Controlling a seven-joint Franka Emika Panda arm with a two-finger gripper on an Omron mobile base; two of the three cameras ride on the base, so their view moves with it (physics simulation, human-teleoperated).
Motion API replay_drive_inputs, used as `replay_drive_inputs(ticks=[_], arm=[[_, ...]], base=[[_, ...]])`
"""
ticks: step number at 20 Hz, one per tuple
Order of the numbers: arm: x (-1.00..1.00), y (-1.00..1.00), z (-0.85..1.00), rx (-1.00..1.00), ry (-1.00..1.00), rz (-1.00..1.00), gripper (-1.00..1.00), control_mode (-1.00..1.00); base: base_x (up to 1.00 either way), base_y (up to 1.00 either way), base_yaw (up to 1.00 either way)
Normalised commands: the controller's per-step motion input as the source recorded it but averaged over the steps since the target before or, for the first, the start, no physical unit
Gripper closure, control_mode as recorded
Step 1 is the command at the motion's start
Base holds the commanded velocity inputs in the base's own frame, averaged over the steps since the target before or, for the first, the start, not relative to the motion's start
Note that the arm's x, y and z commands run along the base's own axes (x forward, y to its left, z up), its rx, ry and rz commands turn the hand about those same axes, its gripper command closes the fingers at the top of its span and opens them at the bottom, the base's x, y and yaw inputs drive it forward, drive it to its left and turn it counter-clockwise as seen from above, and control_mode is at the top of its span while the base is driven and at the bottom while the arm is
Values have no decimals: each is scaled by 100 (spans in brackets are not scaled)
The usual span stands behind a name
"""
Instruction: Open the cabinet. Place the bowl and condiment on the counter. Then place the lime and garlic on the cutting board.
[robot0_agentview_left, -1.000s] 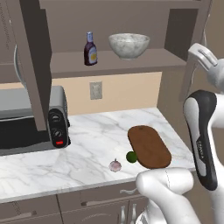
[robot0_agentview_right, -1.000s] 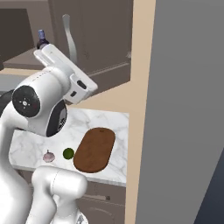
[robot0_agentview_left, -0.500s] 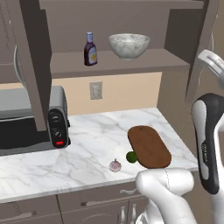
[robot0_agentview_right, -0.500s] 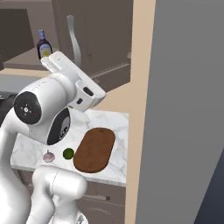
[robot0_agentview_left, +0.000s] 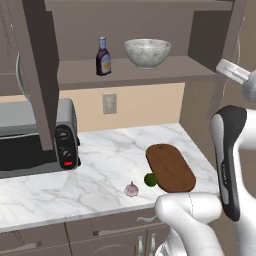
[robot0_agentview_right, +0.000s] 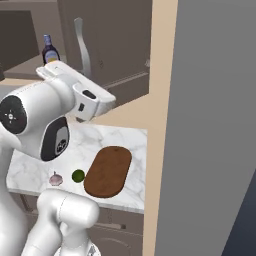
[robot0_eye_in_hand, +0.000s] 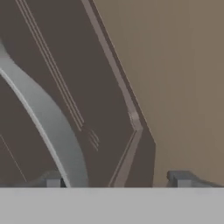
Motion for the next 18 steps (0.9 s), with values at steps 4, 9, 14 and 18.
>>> replay_drive_inputs(ticks=[4,9,14,18], arm=[[-100,100,17,-32,12,15,-100,-100],[-100,98,23,-34,12,28,-100,-100],[-100,97,16,-32,4,22,-100,-100],[-100,53,33,-26,-4,-1,-100,-100]], base=[[0,0,0],[0,0,0],[0,0,0],[0,0,0]])
